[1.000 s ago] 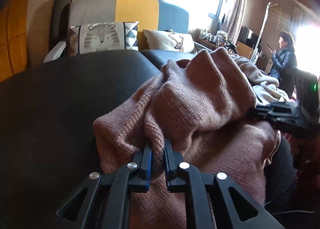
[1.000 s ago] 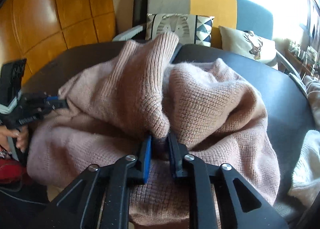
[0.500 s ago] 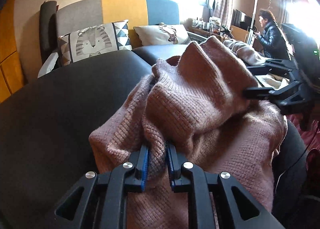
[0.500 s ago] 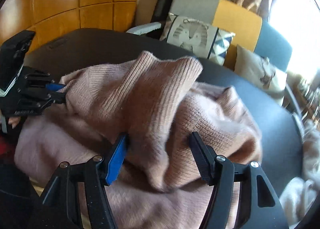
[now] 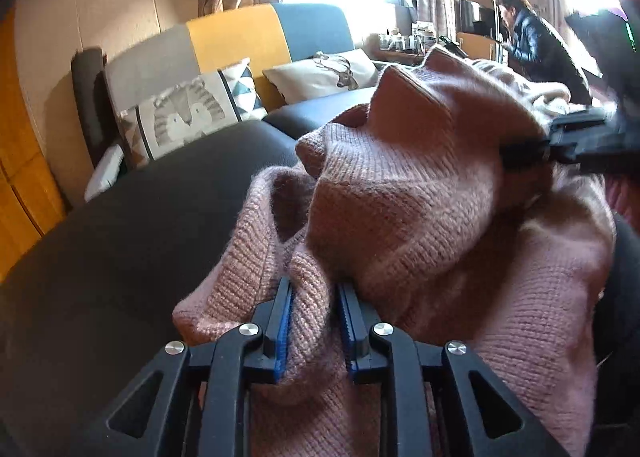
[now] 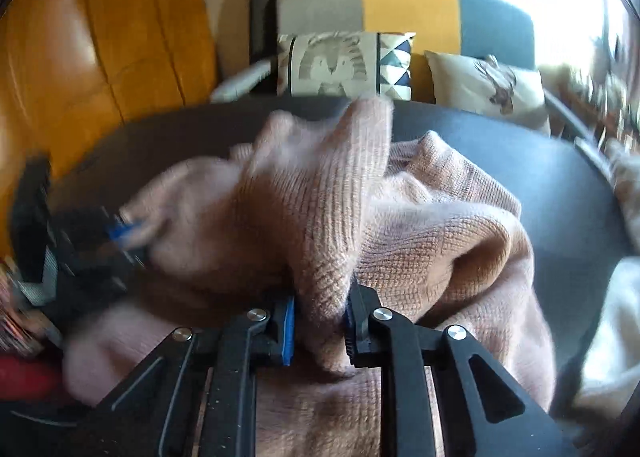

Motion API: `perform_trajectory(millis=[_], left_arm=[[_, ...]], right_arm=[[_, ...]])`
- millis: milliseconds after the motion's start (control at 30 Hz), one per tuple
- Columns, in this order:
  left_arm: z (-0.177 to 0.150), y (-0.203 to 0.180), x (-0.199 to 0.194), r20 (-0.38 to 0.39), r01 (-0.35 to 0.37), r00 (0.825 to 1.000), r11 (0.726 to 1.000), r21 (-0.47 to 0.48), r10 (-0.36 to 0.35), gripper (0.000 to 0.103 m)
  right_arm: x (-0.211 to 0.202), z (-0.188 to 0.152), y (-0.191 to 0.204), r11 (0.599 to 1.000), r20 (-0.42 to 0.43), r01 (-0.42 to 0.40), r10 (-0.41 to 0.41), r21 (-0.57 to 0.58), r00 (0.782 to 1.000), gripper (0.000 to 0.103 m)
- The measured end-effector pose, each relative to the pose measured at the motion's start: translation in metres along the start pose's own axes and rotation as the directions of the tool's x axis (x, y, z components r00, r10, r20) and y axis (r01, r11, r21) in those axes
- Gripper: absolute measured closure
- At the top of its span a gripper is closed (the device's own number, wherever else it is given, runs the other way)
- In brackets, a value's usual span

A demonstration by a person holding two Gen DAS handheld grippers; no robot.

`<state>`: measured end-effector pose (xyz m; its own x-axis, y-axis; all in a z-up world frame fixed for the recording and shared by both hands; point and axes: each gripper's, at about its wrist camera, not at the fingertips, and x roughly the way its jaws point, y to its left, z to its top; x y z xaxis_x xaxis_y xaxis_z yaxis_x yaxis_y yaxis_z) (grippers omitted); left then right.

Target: Fold clothes

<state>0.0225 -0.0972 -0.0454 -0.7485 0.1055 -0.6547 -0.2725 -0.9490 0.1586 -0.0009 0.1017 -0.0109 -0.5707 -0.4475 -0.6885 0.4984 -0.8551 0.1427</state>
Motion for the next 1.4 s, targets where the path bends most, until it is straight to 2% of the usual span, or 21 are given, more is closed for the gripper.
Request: perform_trajectory(millis=[67, 167, 400, 533, 633, 767, 833, 867, 900, 967, 1033, 1133, 1167, 1233, 1267, 1300, 1400], left_arm=[[0.0, -0.007, -0.003, 0.011, -0.037, 0.999, 0.998, 0.046, 0.037, 0.082], [0.003, -0.013, -0.006, 0.026, -0.048, 0.999, 0.995, 0.091, 0.046, 0.082], [0.021, 0.016, -0.006, -0.018, 0.103, 0.994, 0.994, -0.026, -0.103, 0.079], [0.026, 0.013, 0.006, -0.085, 0.148, 0.986, 0.988, 0.03, -0.145, 0.078], [0.024, 0.005, 0.007, -0.078, 0.142, 0.988, 0.987, 0.071, -0.137, 0.078], [0.013, 0.006, 0.005, -0.032, 0.135, 0.99, 0.99, 0.033, -0.134, 0.078], [0.011, 0.01, 0.005, -0.025, 0.144, 0.989, 0.99, 0.006, -0.144, 0.078], [0.011, 0.011, 0.004, -0.025, 0.148, 0.989, 0.989, -0.005, -0.149, 0.078], [0.011, 0.011, 0.003, -0.028, 0.149, 0.988, 0.989, -0.006, -0.149, 0.078], [0.013, 0.008, 0.002, -0.034, 0.139, 0.99, 0.99, 0.021, -0.138, 0.078], [0.015, 0.008, 0.003, -0.047, 0.138, 0.99, 0.99, 0.03, -0.136, 0.078], [0.019, 0.009, 0.006, -0.062, 0.139, 0.989, 0.99, 0.022, -0.138, 0.077], [0.019, 0.008, 0.008, -0.061, 0.136, 0.989, 0.99, 0.022, -0.134, 0.075], [0.019, 0.006, 0.009, -0.052, 0.119, 0.992, 0.992, 0.036, -0.117, 0.074], [0.019, 0.005, 0.009, -0.049, 0.111, 0.993, 0.993, 0.042, -0.108, 0.074], [0.018, 0.004, 0.009, -0.046, 0.105, 0.994, 0.994, 0.043, -0.103, 0.074], [0.016, 0.009, 0.008, -0.051, 0.125, 0.991, 0.992, -0.017, -0.126, 0.077]], right_arm=[[-0.007, 0.004, -0.002, 0.998, 0.032, -0.04, 0.039, 0.053, 0.999, 0.083], [-0.013, 0.007, -0.002, 0.994, 0.063, -0.055, 0.049, 0.092, 0.997, 0.083], [-0.017, -0.001, -0.007, 0.987, 0.072, -0.09, 0.081, 0.131, 0.994, 0.084], [-0.017, -0.008, -0.01, 0.981, 0.074, -0.121, 0.111, 0.15, 0.991, 0.084], [-0.015, -0.011, -0.009, 0.982, 0.077, -0.128, 0.118, 0.14, 0.99, 0.084], [-0.006, -0.013, -0.002, 0.995, 0.031, -0.075, 0.073, 0.07, 0.997, 0.076], [-0.004, -0.012, 0.004, 0.999, 0.007, -0.05, 0.05, -0.004, 0.999, 0.071], [-0.004, -0.013, 0.008, 0.998, 0.001, -0.025, 0.025, -0.055, 1.0, 0.063], [-0.003, -0.013, 0.012, 0.994, -0.003, 0.0, 0.0, -0.106, 1.0, 0.05], [-0.002, -0.016, 0.022, 0.975, -0.019, 0.022, -0.027, -0.221, 0.999, 0.044], [0.001, -0.02, 0.03, 0.948, -0.021, 0.054, -0.064, -0.315, 0.998, 0.042], [0.014, -0.026, 0.035, 0.924, -0.009, 0.116, -0.128, -0.364, 0.992, 0.043], [0.019, -0.025, 0.034, 0.936, -0.016, 0.118, -0.13, -0.332, 0.991, 0.043], [0.028, -0.023, 0.028, 0.963, -0.028, 0.11, -0.121, -0.246, 0.992, 0.057], [0.032, -0.021, 0.024, 0.976, -0.032, 0.1, -0.108, -0.192, 0.994, 0.077], [0.035, -0.021, 0.019, 0.989, -0.048, 0.074, -0.081, -0.131, 0.996, 0.081], [0.041, -0.025, 0.011, 0.998, -0.05, 0.045, -0.047, -0.039, 0.998, 0.082]])
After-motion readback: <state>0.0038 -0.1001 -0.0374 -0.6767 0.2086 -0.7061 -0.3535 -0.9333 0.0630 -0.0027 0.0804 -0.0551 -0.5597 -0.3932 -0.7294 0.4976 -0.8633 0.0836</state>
